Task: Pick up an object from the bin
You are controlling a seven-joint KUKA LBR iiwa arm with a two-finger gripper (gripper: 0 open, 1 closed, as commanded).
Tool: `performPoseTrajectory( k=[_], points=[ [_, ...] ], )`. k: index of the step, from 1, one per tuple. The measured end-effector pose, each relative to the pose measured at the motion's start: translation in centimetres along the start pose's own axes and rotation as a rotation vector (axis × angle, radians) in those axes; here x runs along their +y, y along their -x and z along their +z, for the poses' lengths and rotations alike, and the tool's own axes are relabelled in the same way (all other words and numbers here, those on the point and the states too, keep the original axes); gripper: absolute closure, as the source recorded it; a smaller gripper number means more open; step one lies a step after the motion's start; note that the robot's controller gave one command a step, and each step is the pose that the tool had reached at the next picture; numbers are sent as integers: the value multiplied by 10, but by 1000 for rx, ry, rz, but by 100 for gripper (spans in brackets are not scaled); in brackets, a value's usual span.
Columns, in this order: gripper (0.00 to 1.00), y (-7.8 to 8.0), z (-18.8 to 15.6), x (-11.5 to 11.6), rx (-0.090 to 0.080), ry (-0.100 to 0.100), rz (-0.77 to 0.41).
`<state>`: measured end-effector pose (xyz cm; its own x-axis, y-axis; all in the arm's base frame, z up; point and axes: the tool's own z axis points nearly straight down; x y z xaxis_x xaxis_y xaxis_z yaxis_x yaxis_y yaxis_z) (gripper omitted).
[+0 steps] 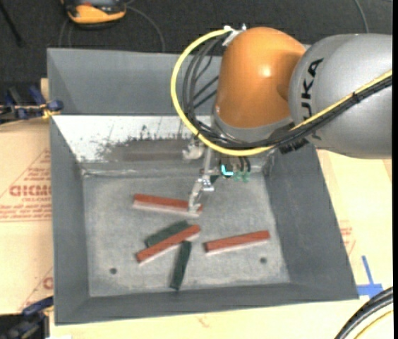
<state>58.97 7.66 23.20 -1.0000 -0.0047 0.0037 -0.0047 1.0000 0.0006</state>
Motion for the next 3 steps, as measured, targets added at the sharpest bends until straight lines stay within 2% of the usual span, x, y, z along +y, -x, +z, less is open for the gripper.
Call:
performPoseTrajectory(
  k=[1,2,3],
  points=[
    [0,1,-4,0,-8,0,2],
    [0,7,60,-1,-13,1,63],
    [0,6,110,-1,-3,-1,64]
  ],
)
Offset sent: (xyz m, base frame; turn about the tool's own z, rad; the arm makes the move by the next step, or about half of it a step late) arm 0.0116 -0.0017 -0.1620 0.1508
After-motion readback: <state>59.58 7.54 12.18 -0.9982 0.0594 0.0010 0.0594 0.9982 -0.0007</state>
